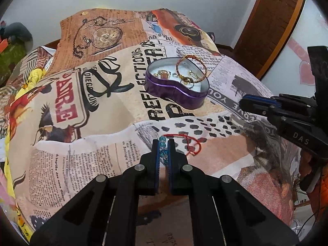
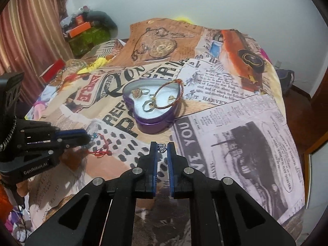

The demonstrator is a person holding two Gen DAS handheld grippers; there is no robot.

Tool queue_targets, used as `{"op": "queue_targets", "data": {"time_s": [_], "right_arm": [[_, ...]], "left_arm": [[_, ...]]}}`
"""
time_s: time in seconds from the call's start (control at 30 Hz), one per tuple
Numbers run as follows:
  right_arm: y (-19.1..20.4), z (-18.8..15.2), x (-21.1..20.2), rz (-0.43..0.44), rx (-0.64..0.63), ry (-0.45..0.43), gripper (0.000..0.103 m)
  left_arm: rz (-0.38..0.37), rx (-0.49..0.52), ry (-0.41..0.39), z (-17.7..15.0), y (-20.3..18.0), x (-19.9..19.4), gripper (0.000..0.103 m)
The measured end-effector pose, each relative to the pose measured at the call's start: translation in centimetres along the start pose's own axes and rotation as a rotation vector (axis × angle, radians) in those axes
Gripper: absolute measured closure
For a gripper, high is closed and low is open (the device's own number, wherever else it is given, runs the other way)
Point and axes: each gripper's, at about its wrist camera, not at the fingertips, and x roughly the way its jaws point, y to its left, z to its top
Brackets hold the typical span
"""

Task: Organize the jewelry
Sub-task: 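Lift the red-string bracelet with the left tool toward the tin, then lower the red-string bracelet into the tin with the left tool and open it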

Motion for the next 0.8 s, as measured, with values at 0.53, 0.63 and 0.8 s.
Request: {"op": "queue_targets", "data": {"time_s": [0.53,0.63,0.8], "right_arm": [[-0.2,2.8,-3.3,-0.016,-0.005,-0.119,0.095],[-0.2,3.5,-3.8,-0.022,-0.008,-0.146,0.095],[-0.6,4.6,-4.1,-0.016,0.001,-0.180,0.095]], "left_arm": [[0.003,0.032,-0.150,4.0,-1.0,-4.9,0.098],[0.007,0.040,-0.174,4.9,-1.2,-5.4,0.098],[0.008,0.050,-0.213,6.5,-1.5,-5.9,0.098]]}}
